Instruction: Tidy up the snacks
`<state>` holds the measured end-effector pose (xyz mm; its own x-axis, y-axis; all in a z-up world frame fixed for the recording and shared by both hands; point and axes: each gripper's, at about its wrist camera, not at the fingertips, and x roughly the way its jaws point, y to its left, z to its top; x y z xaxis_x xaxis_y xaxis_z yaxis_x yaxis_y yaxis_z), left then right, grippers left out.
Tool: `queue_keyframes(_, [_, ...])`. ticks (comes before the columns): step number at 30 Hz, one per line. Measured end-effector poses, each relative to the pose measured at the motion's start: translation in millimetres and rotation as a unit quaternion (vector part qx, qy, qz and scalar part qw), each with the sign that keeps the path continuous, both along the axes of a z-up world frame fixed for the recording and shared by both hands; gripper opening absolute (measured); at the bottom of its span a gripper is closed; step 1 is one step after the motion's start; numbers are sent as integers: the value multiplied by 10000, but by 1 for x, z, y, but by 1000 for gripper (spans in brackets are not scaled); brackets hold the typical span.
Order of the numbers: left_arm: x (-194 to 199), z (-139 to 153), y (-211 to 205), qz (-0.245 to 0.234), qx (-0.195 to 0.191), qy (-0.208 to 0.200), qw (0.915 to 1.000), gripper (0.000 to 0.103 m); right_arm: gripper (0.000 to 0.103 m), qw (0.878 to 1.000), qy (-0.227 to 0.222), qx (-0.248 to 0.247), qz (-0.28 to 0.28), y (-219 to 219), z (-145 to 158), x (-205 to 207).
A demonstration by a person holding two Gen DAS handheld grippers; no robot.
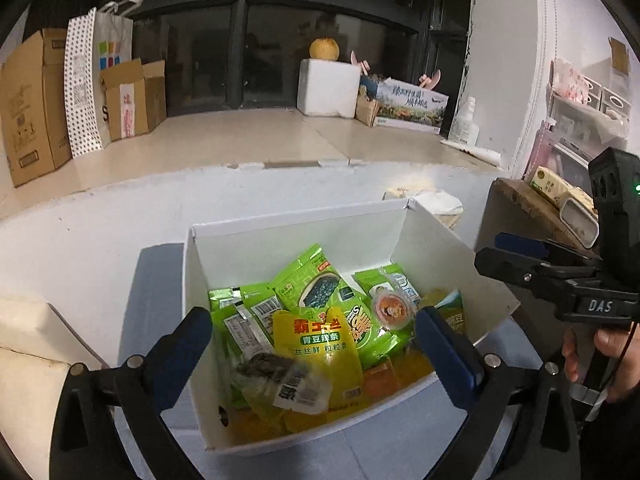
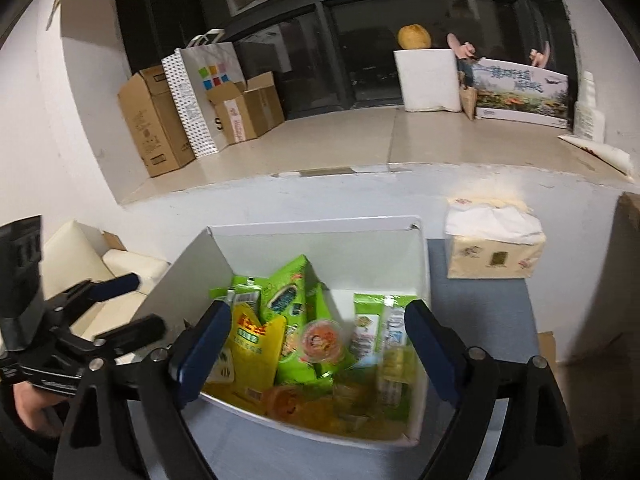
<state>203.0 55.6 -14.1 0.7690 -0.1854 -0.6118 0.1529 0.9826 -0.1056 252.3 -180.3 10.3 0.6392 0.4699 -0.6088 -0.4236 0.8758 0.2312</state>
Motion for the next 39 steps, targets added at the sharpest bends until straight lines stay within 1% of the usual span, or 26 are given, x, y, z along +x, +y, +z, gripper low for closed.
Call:
queue_keyframes(2, [-8, 9, -1, 128, 106, -140, 9998, 103, 96, 9996, -189, -170, -110, 0, 8, -8])
queue_keyframes(4, [-19, 18, -3, 379, 335, -261, 9984, 103, 96, 9967, -488, -564, -307, 4, 21, -17])
queue_keyframes(6, [-30, 24, -4, 550, 469, -377, 9967, 103, 96, 9905, -932, -889, -473, 7, 35, -36])
queue_keyframes(8, [-47, 32, -7, 794, 642, -650, 9926, 103, 96, 9889, -1059, -891, -546, 6, 43, -50])
queue_keyframes(9, [-54, 34, -8, 883, 655, -690, 9915, 103, 96, 9893, -1036, -831, -608, 4, 46, -57])
queue_keyframes(11, [-66, 37, -9, 910, 588, -610, 9922, 103, 96, 9926, -878, -666, -512, -1, 50, -70])
queue_keyframes(13, [-78, 40, -9, 916, 391, -540, 9936, 103, 96, 9955, -742, -505, -288, -3, 51, -82])
queue_keyframes(15, [-94, 42, -8, 889, 233, -467, 9947, 103, 96, 9958, -747, -491, -178, -5, 52, -97])
queue_keyframes(16, [-102, 42, -9, 858, 216, -436, 9951, 103, 96, 9960, -732, -487, -186, -6, 51, -105])
queue_keyframes(18, [-117, 42, -11, 861, 201, -355, 9955, 103, 96, 9965, -633, -510, -204, -10, 49, -118])
queue_keyframes(20, [-134, 41, -13, 853, 149, -303, 9958, 103, 96, 9975, -529, -423, -196, -15, 45, -130])
queue_keyframes(24, [-165, 36, -13, 854, 14, -168, 9962, 103, 96, 9995, -44, -49, -324, -33, 32, -158])
queue_keyframes(26, [-177, 35, -13, 940, 27, -145, 9955, 103, 97, 9994, 112, 135, -285, -38, 26, -170])
queue_keyframes(27, [-182, 35, -13, 944, 14, -140, 9954, 103, 100, 9994, 164, 174, -241, -39, 23, -175])
queue_keyframes(28, [-184, 35, -13, 934, 21, -118, 9956, 103, 103, 9995, 179, 159, -224, -39, 22, -181])
queue_keyframes(32, [-189, 37, -15, 924, 50, -100, 9957, 103, 103, 9998, 25, -97, -188, -30, 25, -192])
queue_keyframes(39, [-188, 38, -21, 845, 37, -91, 9964, 103, 103, 9998, -190, -24, -35, -22, 34, -199])
